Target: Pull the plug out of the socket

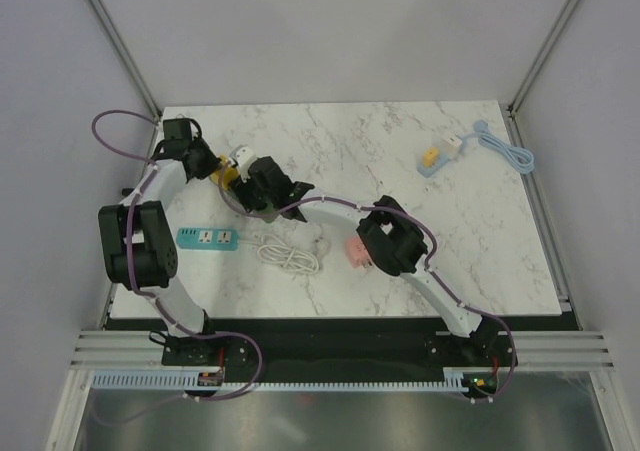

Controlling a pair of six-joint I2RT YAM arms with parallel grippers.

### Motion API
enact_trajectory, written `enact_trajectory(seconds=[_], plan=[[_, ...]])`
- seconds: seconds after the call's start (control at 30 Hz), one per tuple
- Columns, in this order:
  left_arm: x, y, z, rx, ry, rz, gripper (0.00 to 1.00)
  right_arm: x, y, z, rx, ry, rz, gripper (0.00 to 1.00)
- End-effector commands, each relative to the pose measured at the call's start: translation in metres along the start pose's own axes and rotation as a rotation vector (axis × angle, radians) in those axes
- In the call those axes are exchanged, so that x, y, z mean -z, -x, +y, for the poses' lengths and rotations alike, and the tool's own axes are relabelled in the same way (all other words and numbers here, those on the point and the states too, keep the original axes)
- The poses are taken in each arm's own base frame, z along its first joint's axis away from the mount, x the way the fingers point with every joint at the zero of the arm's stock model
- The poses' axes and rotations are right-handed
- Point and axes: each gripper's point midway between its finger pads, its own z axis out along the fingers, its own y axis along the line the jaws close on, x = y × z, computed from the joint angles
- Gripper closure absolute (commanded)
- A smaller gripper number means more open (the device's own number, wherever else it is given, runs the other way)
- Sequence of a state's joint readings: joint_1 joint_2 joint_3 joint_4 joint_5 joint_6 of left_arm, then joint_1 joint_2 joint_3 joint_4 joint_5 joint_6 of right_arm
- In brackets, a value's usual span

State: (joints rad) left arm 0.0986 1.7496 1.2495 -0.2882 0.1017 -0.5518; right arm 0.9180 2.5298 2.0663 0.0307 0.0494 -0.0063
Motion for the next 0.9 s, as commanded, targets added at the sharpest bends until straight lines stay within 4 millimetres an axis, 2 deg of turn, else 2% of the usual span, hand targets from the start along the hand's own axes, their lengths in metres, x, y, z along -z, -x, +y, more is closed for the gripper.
enact_trajectory(seconds=[0.0, 0.03, 0.07, 0.17, 0.27, 0.33, 0.37, 0.4, 0.43, 0.5, 0.53, 0.57, 0.67, 0.77, 0.8, 0.83, 0.87], plan=[[-0.019, -0.057, 0.058, -0.033, 0.206, 0.187, 0.98, -0.002, 0.050, -0.017, -0.065, -0.075, -0.157, 1.00], [-0.022, -0.059, 0.059, -0.032, 0.209, 0.198, 0.98, 0.001, 0.056, -0.021, -0.098, -0.058, -0.170, 1.00], [-0.023, -0.062, 0.060, -0.033, 0.211, 0.207, 0.98, 0.007, 0.070, -0.018, -0.193, -0.011, -0.199, 1.00], [-0.026, -0.069, 0.062, -0.036, 0.218, 0.230, 0.98, 0.014, 0.085, -0.024, -0.351, 0.098, -0.234, 1.00], [-0.028, -0.074, 0.066, -0.048, 0.233, 0.245, 0.98, 0.011, 0.078, -0.033, -0.402, 0.127, -0.238, 1.00], [-0.030, -0.074, 0.067, -0.053, 0.239, 0.247, 0.98, 0.010, 0.075, -0.027, -0.351, 0.125, -0.234, 1.00], [-0.031, -0.077, 0.067, -0.060, 0.238, 0.257, 0.98, 0.013, 0.080, -0.028, -0.312, 0.099, -0.248, 1.00], [-0.031, -0.078, 0.067, -0.066, 0.240, 0.261, 0.98, 0.012, 0.073, -0.027, -0.232, 0.066, -0.227, 1.00], [-0.031, -0.080, 0.066, -0.072, 0.245, 0.264, 0.98, 0.013, 0.072, -0.011, -0.169, 0.057, -0.218, 1.00], [-0.031, -0.084, 0.064, -0.082, 0.245, 0.272, 0.98, 0.017, 0.068, -0.017, -0.024, -0.065, -0.199, 1.00], [-0.031, -0.087, 0.064, -0.085, 0.247, 0.278, 0.98, 0.019, 0.067, -0.006, 0.042, -0.100, -0.193, 1.00], [-0.031, -0.087, 0.066, -0.091, 0.266, 0.272, 0.98, 0.022, 0.063, -0.014, 0.075, -0.188, -0.187, 1.00], [-0.031, -0.092, 0.068, -0.093, 0.276, 0.279, 0.98, 0.028, 0.061, -0.016, 0.136, -0.267, -0.205, 1.00], [-0.030, -0.093, 0.068, -0.109, 0.284, 0.279, 0.98, 0.029, 0.067, -0.017, 0.034, -0.216, -0.225, 1.00], [-0.030, -0.092, 0.068, -0.112, 0.284, 0.277, 0.98, 0.027, 0.070, -0.007, -0.013, -0.110, -0.236, 1.00], [-0.030, -0.093, 0.069, -0.114, 0.288, 0.280, 0.98, 0.028, 0.073, -0.017, -0.146, -0.075, -0.255, 1.00], [-0.031, -0.093, 0.069, -0.116, 0.290, 0.281, 0.98, 0.033, 0.079, -0.019, -0.199, -0.031, -0.282, 1.00]])
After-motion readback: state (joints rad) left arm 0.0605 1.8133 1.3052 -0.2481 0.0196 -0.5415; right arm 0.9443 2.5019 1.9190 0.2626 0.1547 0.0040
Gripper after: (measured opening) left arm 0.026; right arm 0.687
